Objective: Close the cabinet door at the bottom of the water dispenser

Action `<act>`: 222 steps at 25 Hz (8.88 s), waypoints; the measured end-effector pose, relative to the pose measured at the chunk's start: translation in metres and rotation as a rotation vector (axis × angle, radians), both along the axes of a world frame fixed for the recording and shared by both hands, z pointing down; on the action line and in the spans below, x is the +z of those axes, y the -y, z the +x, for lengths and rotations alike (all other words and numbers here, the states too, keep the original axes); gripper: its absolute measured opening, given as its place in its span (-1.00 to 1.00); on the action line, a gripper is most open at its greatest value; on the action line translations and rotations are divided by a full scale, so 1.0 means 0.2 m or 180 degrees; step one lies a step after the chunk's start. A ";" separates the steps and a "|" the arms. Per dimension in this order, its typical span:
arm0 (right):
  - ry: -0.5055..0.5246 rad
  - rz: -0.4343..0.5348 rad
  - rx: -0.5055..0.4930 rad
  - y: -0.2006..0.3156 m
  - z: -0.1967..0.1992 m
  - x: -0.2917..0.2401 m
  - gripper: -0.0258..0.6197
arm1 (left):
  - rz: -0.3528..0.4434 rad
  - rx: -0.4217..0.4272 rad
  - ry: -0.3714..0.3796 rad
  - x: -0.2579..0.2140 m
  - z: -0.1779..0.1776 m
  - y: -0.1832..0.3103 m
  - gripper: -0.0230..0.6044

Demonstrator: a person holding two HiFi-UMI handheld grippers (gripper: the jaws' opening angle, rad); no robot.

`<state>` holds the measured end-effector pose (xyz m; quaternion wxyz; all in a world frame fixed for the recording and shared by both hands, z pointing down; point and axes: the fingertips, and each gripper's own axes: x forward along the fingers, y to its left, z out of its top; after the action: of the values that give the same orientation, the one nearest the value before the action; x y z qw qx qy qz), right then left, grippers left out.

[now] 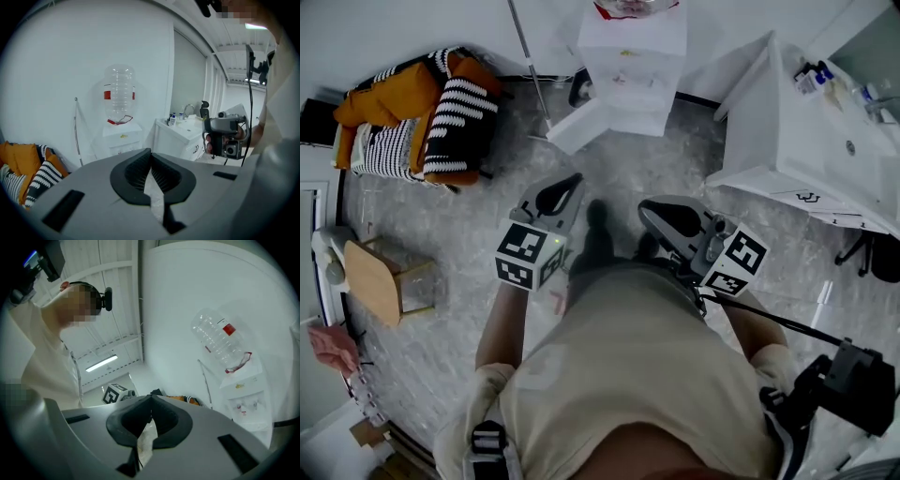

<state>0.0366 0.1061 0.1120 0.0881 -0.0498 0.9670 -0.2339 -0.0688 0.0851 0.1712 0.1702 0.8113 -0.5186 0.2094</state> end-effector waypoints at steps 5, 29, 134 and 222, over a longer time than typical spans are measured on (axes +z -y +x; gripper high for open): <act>-0.0348 0.0683 -0.0066 0.04 -0.25 -0.02 -0.88 | 0.0006 -0.0016 -0.0077 0.05 -0.16 0.06 -0.95; -0.0801 0.0459 -0.0043 0.27 -1.34 0.06 -0.88 | -0.0299 -0.0459 -0.0321 0.39 -1.43 0.36 -0.95; -0.0704 -0.1651 -0.0358 0.63 -0.94 1.62 -0.88 | -0.2685 -0.0120 0.1211 3.27 -1.60 0.98 -0.29; -0.0512 -0.1758 0.0226 0.64 -0.61 1.67 -0.88 | -0.2941 0.0798 0.1542 3.38 -1.14 0.67 -0.03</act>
<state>-0.0863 -0.0219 0.4465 0.0024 -0.1241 0.8682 -0.4805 -0.2969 -0.0481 0.8466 0.3587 0.6361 -0.2959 0.6157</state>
